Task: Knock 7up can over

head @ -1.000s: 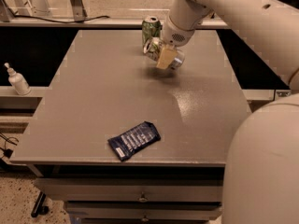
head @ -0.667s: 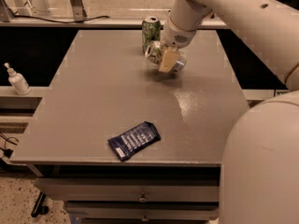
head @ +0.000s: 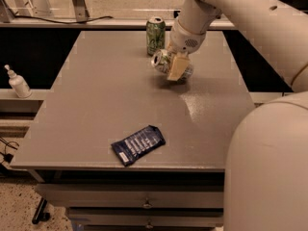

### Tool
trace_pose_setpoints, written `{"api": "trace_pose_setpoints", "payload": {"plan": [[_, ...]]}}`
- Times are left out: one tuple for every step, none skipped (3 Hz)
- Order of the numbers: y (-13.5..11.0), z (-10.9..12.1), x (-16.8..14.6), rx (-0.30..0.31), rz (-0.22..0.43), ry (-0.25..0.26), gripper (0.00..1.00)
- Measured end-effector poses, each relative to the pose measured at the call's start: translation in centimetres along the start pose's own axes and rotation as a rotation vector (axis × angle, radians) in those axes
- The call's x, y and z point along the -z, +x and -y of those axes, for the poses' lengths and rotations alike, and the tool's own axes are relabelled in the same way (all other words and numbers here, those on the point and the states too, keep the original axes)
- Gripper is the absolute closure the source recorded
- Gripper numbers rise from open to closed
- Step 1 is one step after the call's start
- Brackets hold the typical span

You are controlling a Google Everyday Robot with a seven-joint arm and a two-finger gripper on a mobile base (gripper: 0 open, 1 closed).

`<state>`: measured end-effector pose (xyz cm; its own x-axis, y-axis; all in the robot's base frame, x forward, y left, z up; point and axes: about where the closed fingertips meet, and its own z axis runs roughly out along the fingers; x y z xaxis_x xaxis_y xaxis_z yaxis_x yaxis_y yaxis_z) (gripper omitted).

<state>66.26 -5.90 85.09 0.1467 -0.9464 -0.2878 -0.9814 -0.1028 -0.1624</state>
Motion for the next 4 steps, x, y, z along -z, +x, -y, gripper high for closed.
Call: {"api": "trace_pose_setpoints", "payload": {"plan": [[-0.6,-0.7,0.0,0.031,0.034,-0.025,0.36],[-1.8,-1.6,-0.5,0.061,0.073,-0.049,0.13],[-2.6,-1.9,-0.7,0.080,0.103,-0.062,0.00],[-3.0,-2.2,-0.7,0.095,0.123,-0.072,0.00]]}}
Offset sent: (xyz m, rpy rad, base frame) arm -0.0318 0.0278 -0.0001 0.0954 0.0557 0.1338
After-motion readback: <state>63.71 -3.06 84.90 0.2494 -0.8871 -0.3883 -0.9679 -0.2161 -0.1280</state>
